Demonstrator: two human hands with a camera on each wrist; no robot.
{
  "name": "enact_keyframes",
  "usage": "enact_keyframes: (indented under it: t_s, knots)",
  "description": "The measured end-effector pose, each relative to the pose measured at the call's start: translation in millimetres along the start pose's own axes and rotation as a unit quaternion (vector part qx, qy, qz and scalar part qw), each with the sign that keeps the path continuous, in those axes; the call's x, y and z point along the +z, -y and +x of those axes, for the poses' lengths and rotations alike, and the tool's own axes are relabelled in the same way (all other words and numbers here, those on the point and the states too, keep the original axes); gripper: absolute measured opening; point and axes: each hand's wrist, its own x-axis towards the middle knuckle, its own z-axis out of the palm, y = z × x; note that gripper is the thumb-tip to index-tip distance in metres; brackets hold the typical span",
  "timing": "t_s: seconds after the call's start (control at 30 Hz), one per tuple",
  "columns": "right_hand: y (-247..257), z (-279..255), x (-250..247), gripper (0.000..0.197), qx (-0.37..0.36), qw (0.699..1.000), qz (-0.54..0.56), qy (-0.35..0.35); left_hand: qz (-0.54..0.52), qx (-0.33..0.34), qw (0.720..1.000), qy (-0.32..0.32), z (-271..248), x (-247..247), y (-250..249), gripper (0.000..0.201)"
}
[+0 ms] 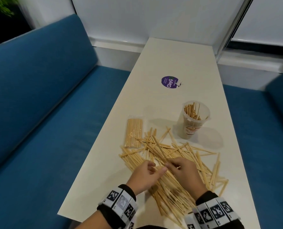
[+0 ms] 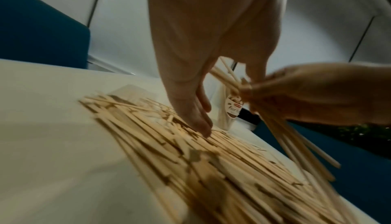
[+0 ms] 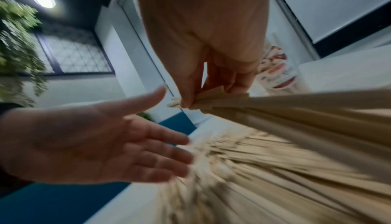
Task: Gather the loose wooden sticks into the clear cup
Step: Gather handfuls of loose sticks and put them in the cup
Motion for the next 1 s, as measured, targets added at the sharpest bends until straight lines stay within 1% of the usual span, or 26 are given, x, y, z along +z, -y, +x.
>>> enact_keyframes:
  t_s: [0.07,0.1,0.17,0.23,0.3,0.4,0.53,0.63,0.7,0.73,0.77,0.8,0.83,0.87,0.9,0.97,1.0]
  knots:
    - [14.0,2.0,1.6,0.016,-0.019,1.0,0.021,0.0,-0.083,-0.011,0.996,0.043,2.3,5.0,-6.4,0.072]
    - [20.3,3.4,3.6,0.017,-0.029,0.999,0.022,0.0,-0.134,-0.014,0.989,0.068,3.0,6.7,-9.5,0.075]
    - [31.1,6.2,8.5,0.02,-0.033,0.999,0.014,-0.005,-0.209,-0.014,0.971,0.113,4.0,7.6,-15.9,0.071]
    - [37.0,10.0,15.0,0.021,-0.034,0.999,0.019,-0.016,-0.258,-0.016,0.959,0.117,4.0,4.5,-21.6,0.059]
    - [40.0,13.0,22.6,0.02,-0.041,0.999,0.021,-0.026,-0.317,-0.025,0.942,0.105,5.5,-0.2,-24.5,0.049]
    - [40.8,13.5,34.2,0.02,-0.073,0.997,0.019,-0.025,-0.387,-0.054,0.916,0.09,8.4,-7.9,-24.8,0.046]
    - [41.8,11.3,44.4,0.026,-0.11,0.993,-0.035,0.015,-0.424,-0.079,0.9,0.07,13.2,-15.5,-17.6,0.046]
    - [39.8,17.6,41.8,0.028,-0.102,0.991,-0.044,0.073,-0.445,-0.078,0.891,0.051,15.2,-16.8,-13.0,0.047]
    - [39.5,25.4,36.6,0.031,-0.086,0.991,0.004,0.107,-0.439,-0.077,0.895,0.005,17.3,-17.3,-10.6,0.048]
    - [38.8,29.7,34.1,0.031,-0.066,0.991,0.052,0.107,-0.429,-0.079,0.899,-0.029,19.3,-17.8,-8.5,0.048]
    - [37.0,34.7,32.4,0.029,-0.04,0.99,0.096,0.094,-0.423,-0.085,0.9,-0.067,22.2,-18.7,-5.2,0.046]
    - [33.3,40.8,31.5,0.027,-0.018,0.992,0.105,0.07,-0.429,-0.092,0.893,-0.099,24.8,-20.1,-1.7,0.042]
    - [27.6,47.9,31.6,0.028,-0.007,0.997,0.065,0.044,-0.442,-0.099,0.883,-0.125,27.2,-21.7,1.1,0.038]
    - [20.4,55.0,32.4,0.034,-0.001,0.999,-0.005,0.033,-0.456,-0.105,0.872,-0.142,28.9,-23.1,3.1,0.036]
    - [12.3,61.2,33.9,0.045,0.009,0.996,-0.077,0.042,-0.467,-0.112,0.864,-0.153,30.5,-23.8,4.7,0.035]
    - [-1.1,71.1,37.7,0.065,0.021,0.977,-0.199,0.077,-0.49,-0.123,0.847,-0.164,31.9,-24.0,5.8,0.034]
    - [-5.6,74.1,39.1,0.07,0.019,0.966,-0.243,0.092,-0.496,-0.124,0.843,-0.167,32.1,-23.9,5.0,0.034]
